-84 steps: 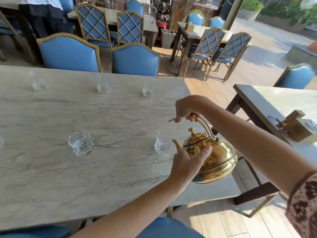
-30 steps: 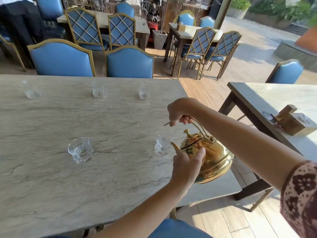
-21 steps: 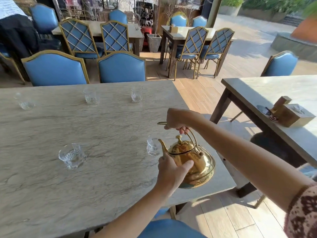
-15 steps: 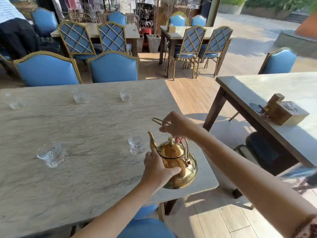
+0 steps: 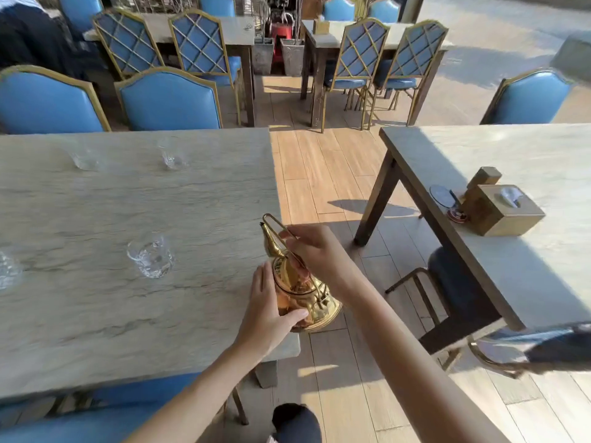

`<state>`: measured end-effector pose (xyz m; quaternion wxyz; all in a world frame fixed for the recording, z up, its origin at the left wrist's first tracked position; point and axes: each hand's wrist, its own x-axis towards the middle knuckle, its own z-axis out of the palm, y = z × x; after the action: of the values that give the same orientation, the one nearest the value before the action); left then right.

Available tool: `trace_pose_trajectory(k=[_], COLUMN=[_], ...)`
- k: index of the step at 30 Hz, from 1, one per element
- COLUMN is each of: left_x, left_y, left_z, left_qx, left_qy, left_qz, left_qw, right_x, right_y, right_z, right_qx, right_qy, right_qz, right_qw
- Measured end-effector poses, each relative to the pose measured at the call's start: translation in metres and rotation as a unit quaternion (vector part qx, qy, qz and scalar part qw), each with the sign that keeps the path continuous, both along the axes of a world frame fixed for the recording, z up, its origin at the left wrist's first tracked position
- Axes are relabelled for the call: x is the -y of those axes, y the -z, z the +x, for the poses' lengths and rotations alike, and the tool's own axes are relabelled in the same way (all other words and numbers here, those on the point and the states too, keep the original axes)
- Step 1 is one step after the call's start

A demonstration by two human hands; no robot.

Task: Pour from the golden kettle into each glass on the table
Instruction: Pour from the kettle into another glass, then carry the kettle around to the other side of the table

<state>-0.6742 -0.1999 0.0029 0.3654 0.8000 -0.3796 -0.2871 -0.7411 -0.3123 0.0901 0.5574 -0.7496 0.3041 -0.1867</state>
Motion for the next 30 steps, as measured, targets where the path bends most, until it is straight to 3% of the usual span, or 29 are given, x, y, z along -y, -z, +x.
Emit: trace_pose_trajectory(k=[8, 21, 30], left_x=[0.101, 0.321, 0.433], left_y=[0.028, 0.020, 0.012], left_z=[0.013, 0.081, 0.187], left_qx=[-0.015, -0.016, 0.056], left_qy=[-0.024, -0.087, -0.236], left_qz=[-0.004, -0.010, -0.034], left_qw=[1.000, 0.996, 0.970], right_x=[0.114, 0.333, 0.478], right_y=[0.022, 0.018, 0.010], right_z=[-0.001, 0.096, 0.235], right_qx=[0.047, 0.040, 0.100], right_qy=[-0.046, -0.066, -0.252], right_qz=[0.074, 0.098, 0.118], right_qw=[0.995, 0.992, 0.955])
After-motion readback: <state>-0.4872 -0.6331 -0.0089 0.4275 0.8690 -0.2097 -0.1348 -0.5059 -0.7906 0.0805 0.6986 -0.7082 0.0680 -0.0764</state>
